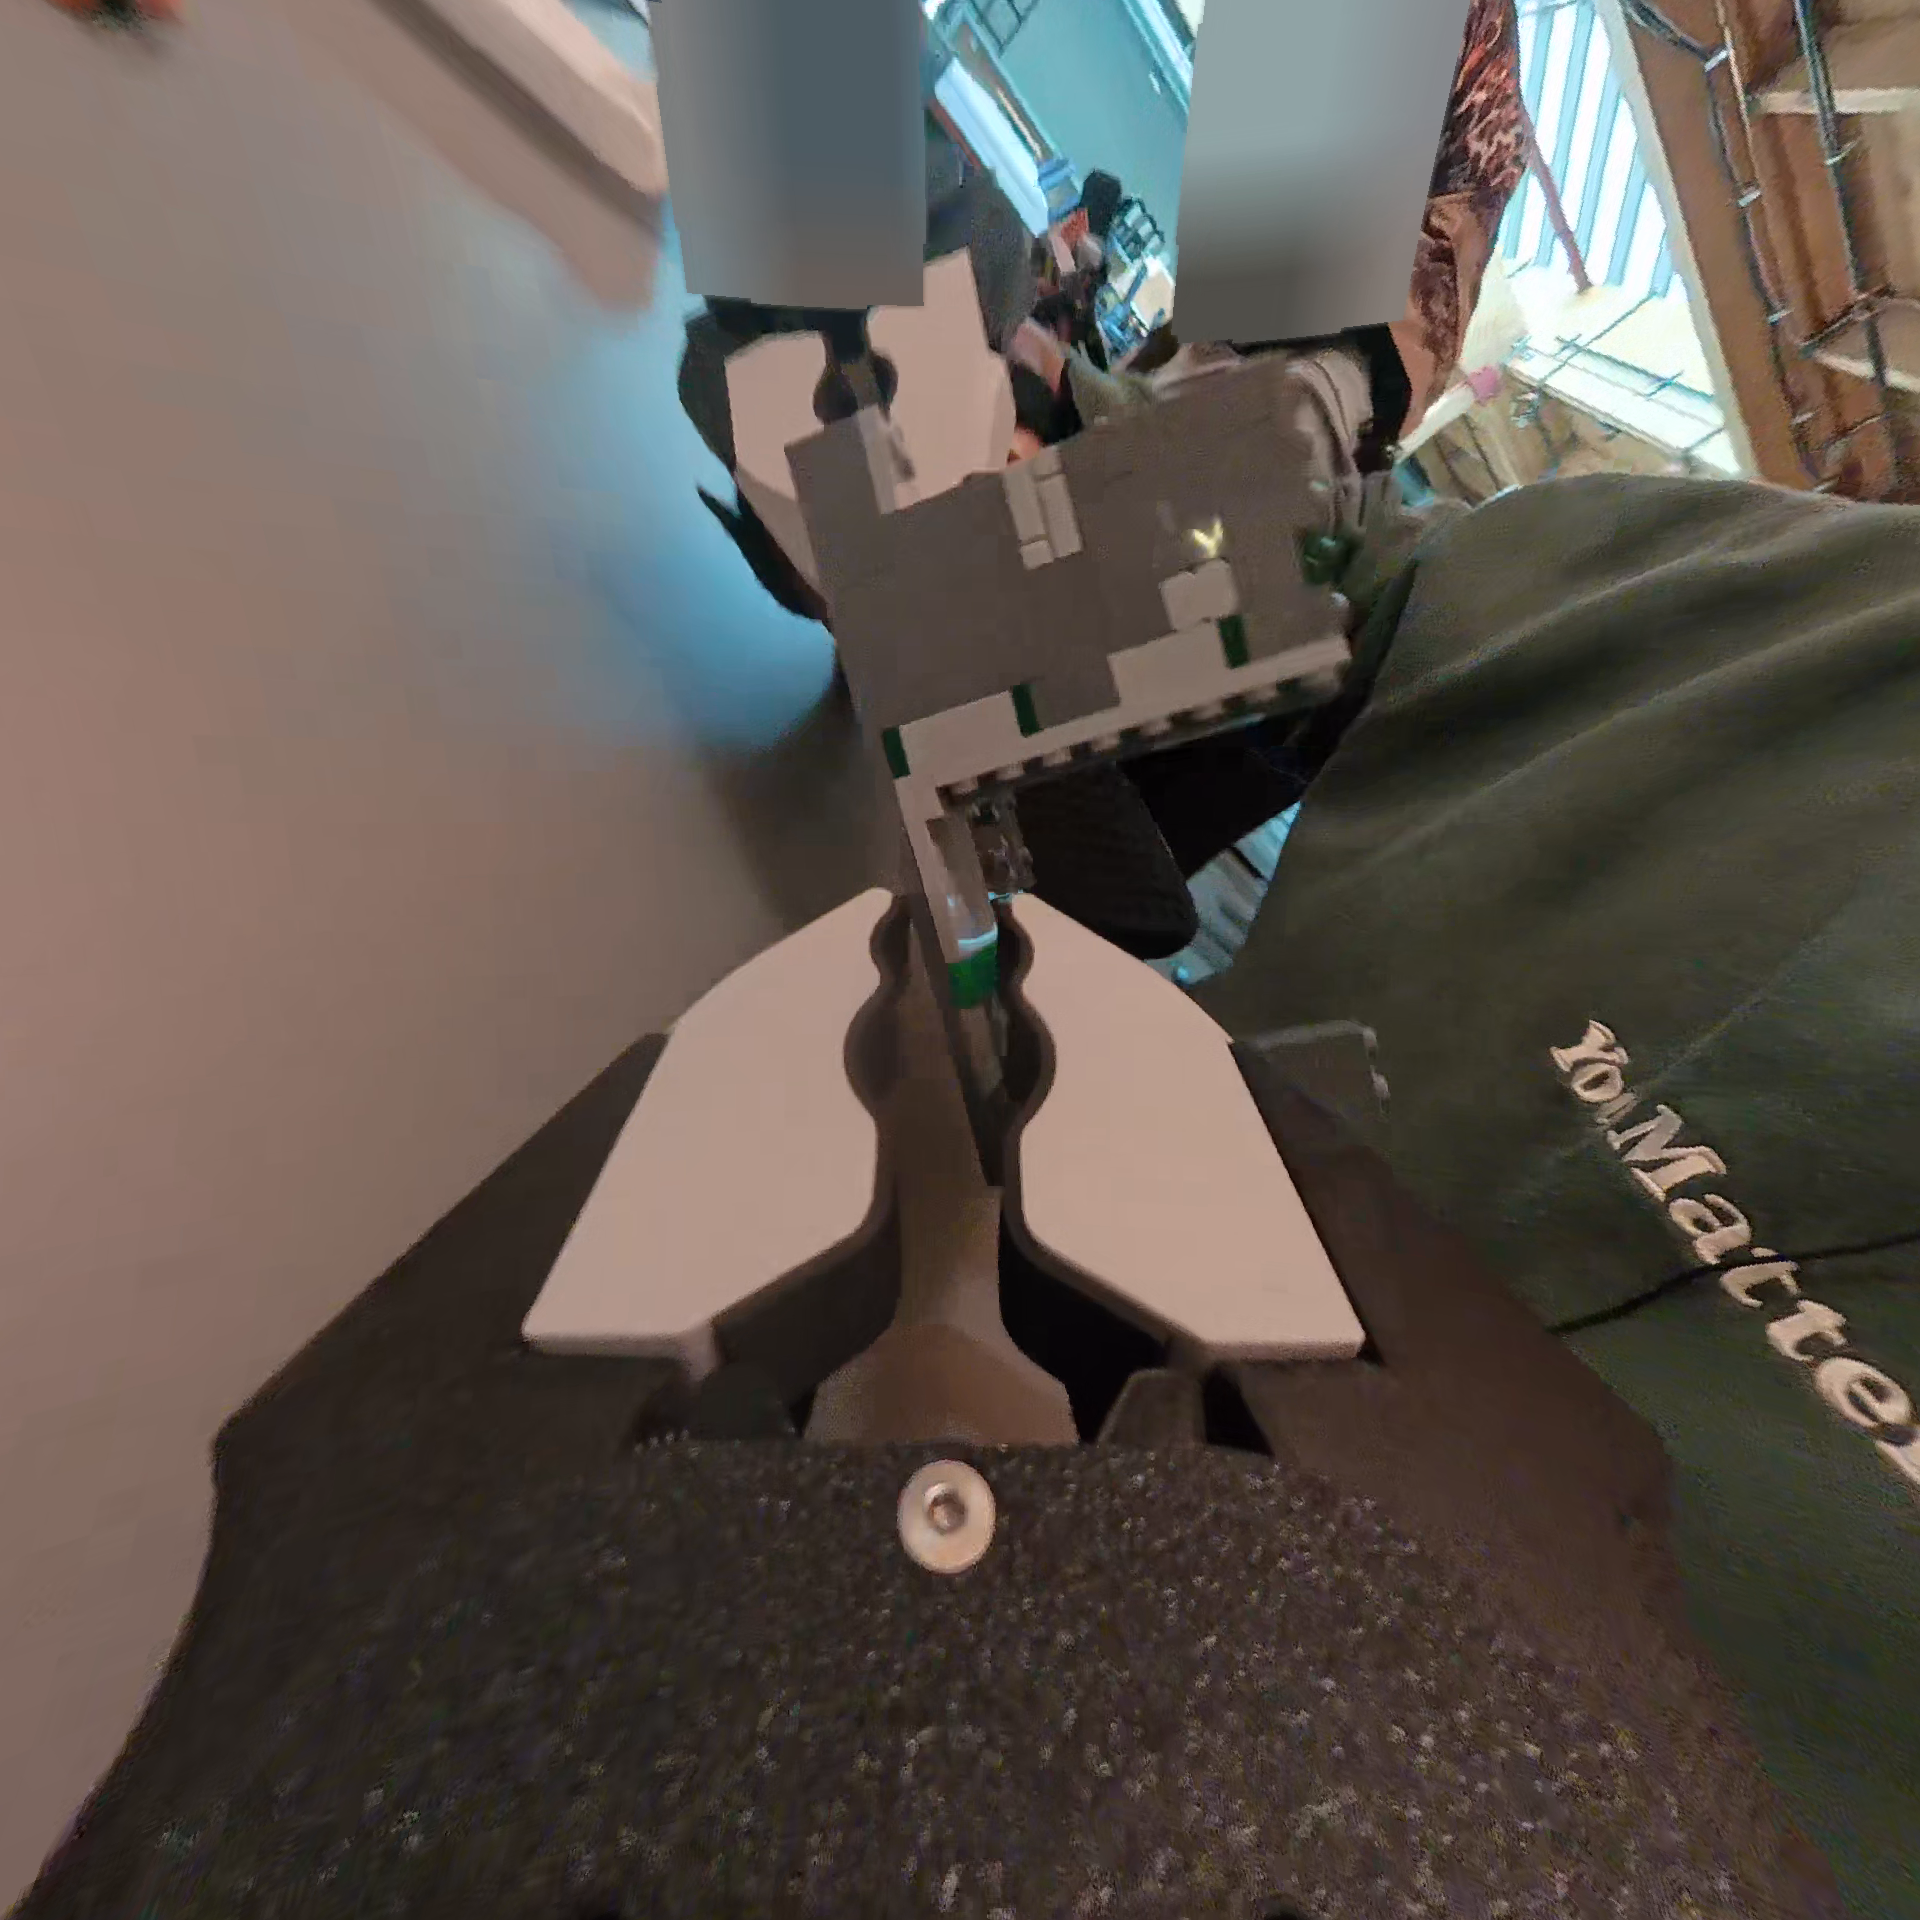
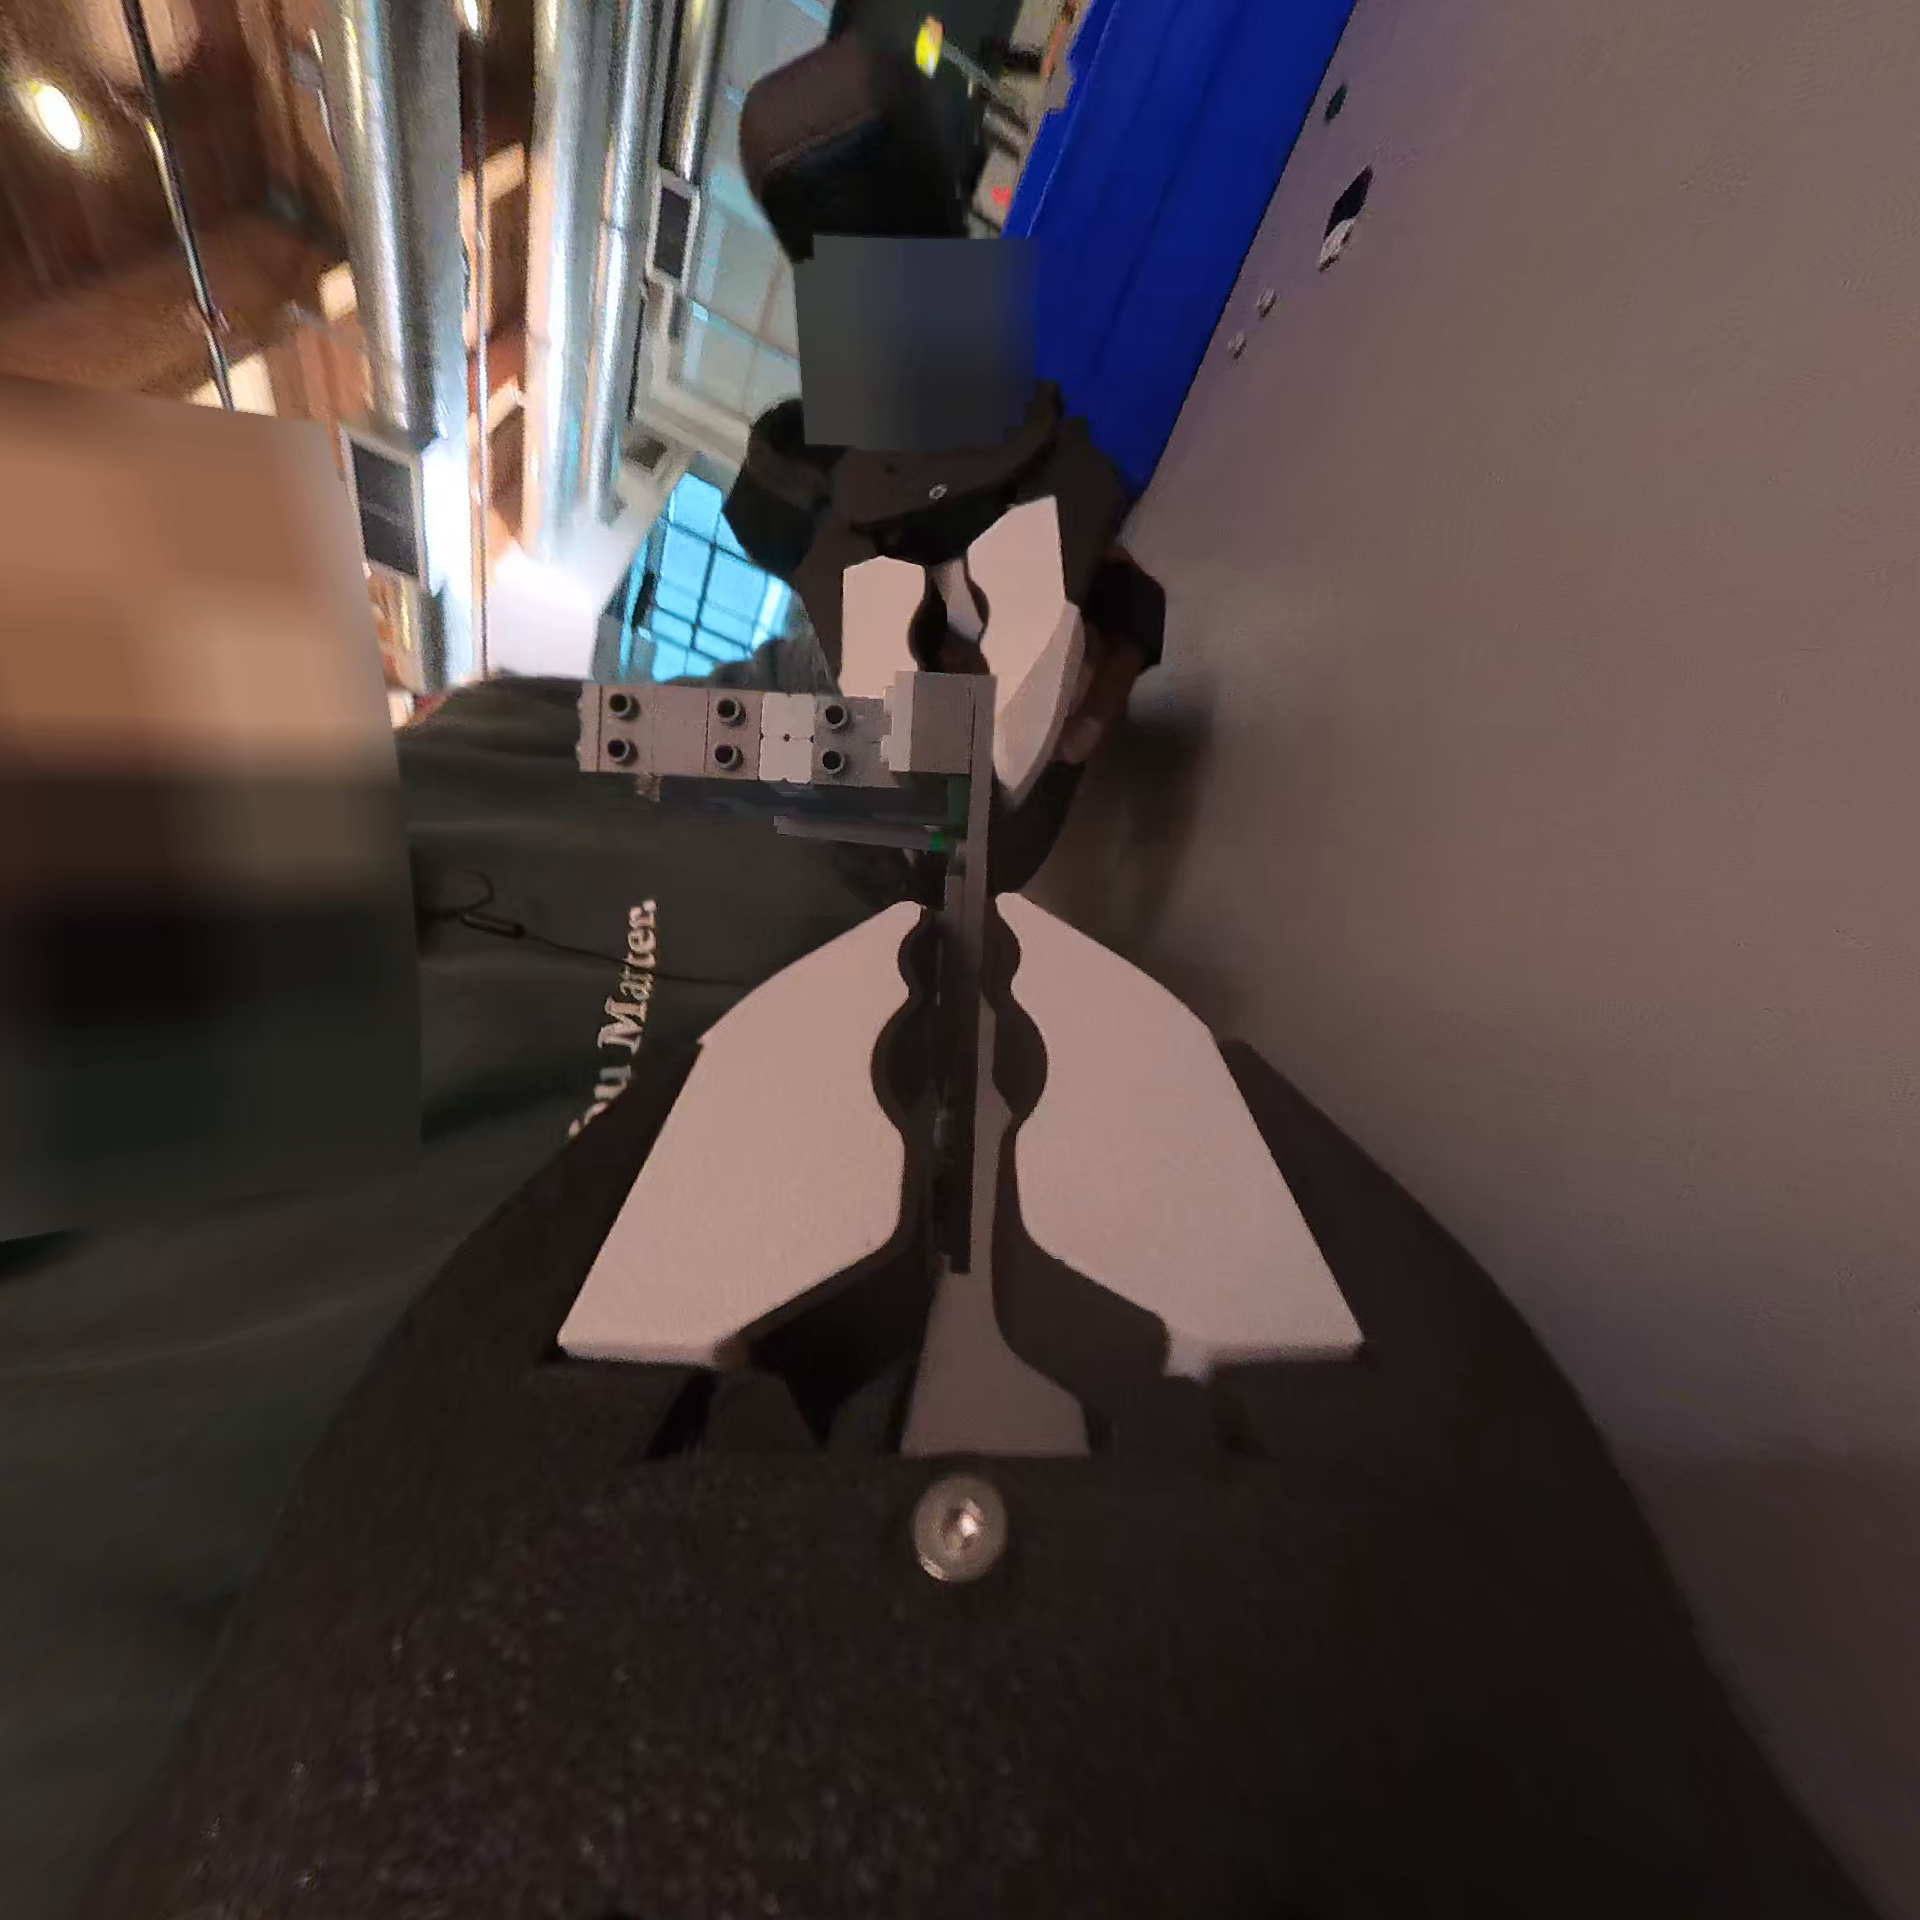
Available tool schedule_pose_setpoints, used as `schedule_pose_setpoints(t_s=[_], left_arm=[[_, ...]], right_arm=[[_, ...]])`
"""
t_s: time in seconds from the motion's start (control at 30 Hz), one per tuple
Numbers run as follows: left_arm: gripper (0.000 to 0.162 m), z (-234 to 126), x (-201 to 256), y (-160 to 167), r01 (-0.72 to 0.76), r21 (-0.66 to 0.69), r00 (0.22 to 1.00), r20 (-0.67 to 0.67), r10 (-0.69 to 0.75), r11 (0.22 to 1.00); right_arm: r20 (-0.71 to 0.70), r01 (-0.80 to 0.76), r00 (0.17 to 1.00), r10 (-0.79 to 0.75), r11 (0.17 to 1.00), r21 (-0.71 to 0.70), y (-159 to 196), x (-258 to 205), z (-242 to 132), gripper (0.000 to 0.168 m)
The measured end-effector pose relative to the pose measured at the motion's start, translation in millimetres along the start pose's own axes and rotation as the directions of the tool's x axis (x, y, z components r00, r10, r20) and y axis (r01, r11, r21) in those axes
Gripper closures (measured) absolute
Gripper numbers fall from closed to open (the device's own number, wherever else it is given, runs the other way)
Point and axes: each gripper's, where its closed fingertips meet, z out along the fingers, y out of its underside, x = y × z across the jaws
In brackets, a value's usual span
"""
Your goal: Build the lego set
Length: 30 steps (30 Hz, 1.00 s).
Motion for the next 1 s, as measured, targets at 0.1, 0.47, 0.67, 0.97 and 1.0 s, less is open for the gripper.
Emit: schedule_pose_setpoints(t_s=[0.1,0.47,0.67,0.97,1.0], left_arm=[[0.140,-13,4,-16,-0.116,0.094,0.993,0.043,0.113,0.989],[0.130,-33,18,-28,-0.533,0.111,0.823,0.299,0.483,0.839],[0.132,-18,7,-13,-0.560,0.036,0.792,0.315,0.523,0.827],[0.130,-34,3,-20,-0.578,0.081,0.778,0.356,0.518,0.812],[0.129,-33,3,-18,-0.582,0.072,0.774,0.355,0.525,0.810]], right_arm=[[0.009,-0.041,0.999,0.040,0.996,0.084,0,1,-9,0.161],[-0.002,-0.108,0.993,0.114,0.944,0.313,-2,6,-25,0.161],[-0.055,-0.160,0.979,0.194,0.913,0.374,-4,25,-27,0.161],[-0.039,-0.196,0.971,0.234,0.882,0.429,-7,35,-35,0.161],[-0.036,-0.197,0.971,0.235,0.880,0.432,-8,36,-35,0.161]])
